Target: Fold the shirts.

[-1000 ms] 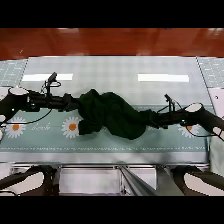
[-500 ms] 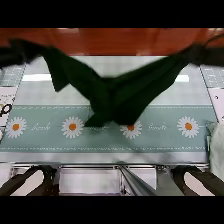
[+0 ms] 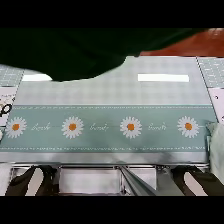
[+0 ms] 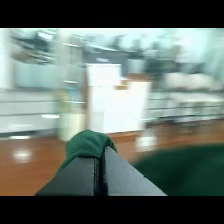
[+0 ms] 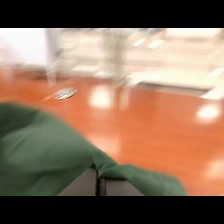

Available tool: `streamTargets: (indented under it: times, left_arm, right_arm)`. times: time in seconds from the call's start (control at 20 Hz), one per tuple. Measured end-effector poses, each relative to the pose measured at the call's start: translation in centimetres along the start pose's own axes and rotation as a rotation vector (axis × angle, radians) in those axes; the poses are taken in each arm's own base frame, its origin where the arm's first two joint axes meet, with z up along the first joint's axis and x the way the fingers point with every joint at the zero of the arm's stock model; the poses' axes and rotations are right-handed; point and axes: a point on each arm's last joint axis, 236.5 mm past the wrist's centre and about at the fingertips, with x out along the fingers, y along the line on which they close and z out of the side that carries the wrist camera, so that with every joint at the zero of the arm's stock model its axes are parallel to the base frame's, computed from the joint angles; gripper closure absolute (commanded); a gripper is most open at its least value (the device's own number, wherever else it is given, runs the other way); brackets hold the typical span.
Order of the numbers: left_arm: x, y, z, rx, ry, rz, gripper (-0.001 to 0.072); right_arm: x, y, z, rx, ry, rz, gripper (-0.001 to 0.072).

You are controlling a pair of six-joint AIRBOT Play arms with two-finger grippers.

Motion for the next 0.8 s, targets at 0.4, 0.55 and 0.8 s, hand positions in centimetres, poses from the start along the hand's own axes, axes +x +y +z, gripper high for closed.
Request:
streamTargets:
  times: [0.4, 0.55, 0.8]
  left_arm:
    - [-2.7, 4.2, -7.2, -0.032, 0.193, 0.227, 0.0691]
    - [-1.2, 8.2, -14.8, -0.181, 0.346, 0.245, 0.0691]
    - [2.6, 12.9, -30.3, -0.398, 0.679, 0.187, 0.069]
  right_arm:
    - [-7.2, -3.1, -7.1, 0.027, 0.193, -0.259, 0.0688]
    - [-4.7, -4.8, -14.2, 0.103, 0.395, -0.274, 0.0688]
    - [2.4, -8.3, -28.7, 0.256, 0.707, -0.273, 0.0688]
